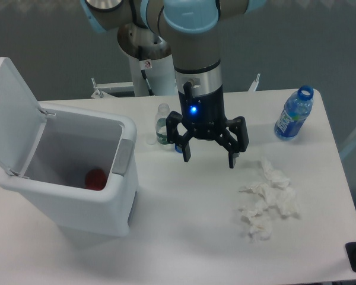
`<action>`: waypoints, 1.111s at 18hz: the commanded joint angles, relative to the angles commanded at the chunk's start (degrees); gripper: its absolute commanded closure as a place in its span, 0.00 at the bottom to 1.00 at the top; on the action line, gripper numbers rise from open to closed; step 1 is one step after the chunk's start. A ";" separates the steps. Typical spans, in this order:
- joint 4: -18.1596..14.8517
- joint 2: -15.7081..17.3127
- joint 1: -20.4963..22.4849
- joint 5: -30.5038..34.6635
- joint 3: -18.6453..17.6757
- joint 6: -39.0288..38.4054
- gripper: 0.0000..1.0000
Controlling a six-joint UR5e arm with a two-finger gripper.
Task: Close the trash can
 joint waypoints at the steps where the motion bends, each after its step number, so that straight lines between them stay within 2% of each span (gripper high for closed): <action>1: 0.00 0.09 0.00 0.00 0.09 -0.18 0.00; 8: 0.09 1.49 -0.62 0.00 0.61 -8.52 0.00; 11: 0.09 2.72 -1.05 -0.09 1.05 -16.23 0.00; 16: 0.17 5.09 -4.21 -0.35 1.58 -27.05 0.00; 20: 0.18 6.24 -8.43 -0.35 2.20 -33.83 0.00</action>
